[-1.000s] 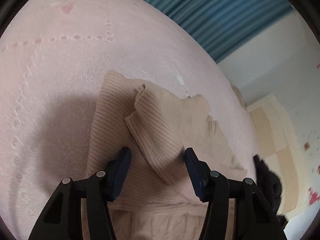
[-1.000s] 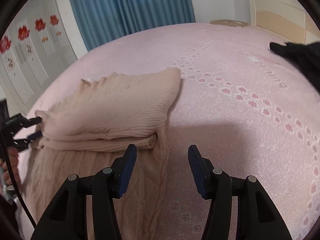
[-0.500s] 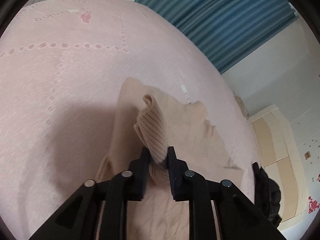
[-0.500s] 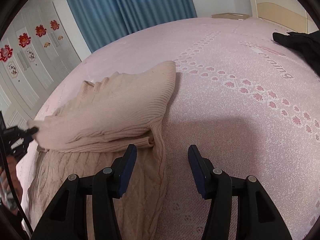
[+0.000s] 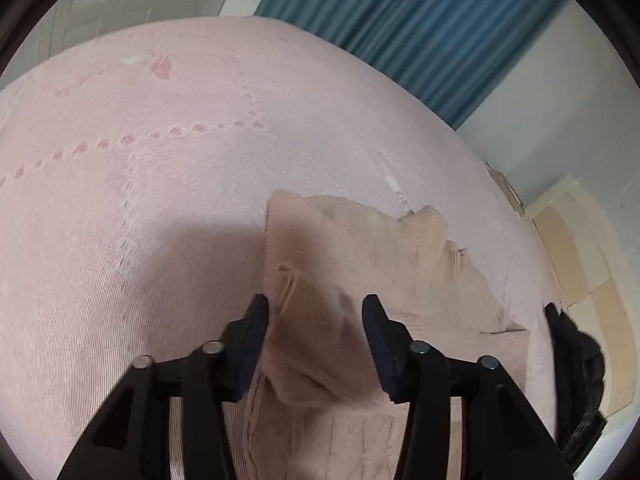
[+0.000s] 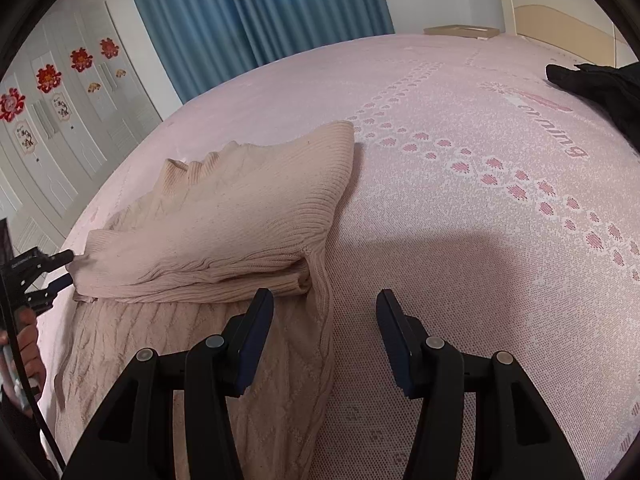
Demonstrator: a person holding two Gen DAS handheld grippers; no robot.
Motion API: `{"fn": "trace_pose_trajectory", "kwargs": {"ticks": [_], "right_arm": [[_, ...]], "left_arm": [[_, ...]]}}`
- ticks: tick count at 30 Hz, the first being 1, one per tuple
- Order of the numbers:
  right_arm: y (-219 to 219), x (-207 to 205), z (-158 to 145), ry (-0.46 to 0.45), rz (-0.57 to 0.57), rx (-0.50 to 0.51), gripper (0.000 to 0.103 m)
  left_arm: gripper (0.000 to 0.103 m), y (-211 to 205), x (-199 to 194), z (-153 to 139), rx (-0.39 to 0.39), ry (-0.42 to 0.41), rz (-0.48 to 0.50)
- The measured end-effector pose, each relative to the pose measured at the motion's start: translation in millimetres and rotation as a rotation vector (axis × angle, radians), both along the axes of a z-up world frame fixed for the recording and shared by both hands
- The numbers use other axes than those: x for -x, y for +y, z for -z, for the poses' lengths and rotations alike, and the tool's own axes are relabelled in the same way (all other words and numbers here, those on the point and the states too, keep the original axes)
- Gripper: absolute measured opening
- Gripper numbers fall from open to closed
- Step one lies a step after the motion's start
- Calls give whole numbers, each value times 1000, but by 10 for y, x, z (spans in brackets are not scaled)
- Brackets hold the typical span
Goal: Fold small clothes
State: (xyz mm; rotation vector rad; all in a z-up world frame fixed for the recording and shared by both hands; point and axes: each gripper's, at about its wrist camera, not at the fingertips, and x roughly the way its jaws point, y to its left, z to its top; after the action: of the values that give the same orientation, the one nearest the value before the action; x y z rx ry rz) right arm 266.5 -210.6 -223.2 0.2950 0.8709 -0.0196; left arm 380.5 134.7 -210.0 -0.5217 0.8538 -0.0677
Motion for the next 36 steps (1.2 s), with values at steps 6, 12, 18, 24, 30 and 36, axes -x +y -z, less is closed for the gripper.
{"fn": "trace_pose_trajectory", "kwargs": {"ticks": [6, 12, 18, 24, 30, 36], "right_arm": [[-4, 2, 3, 1, 1, -7, 53], [1, 1, 4, 3, 1, -5, 53], [1, 0, 7, 1, 2, -9, 53], [1, 0, 8, 1, 3, -9, 53], [0, -1, 9, 1, 3, -12, 53], [-15, 1, 11, -1, 5, -25, 53]], "left_arm": [[10, -40, -201, -266, 101, -97, 52], [25, 96, -404, -141, 7, 76, -78], [68, 297, -55, 13, 77, 41, -64], [56, 118, 102, 45, 3, -27, -1], [43, -201, -141, 15, -152, -21, 47], [7, -387, -182, -23, -285, -45, 67]]}}
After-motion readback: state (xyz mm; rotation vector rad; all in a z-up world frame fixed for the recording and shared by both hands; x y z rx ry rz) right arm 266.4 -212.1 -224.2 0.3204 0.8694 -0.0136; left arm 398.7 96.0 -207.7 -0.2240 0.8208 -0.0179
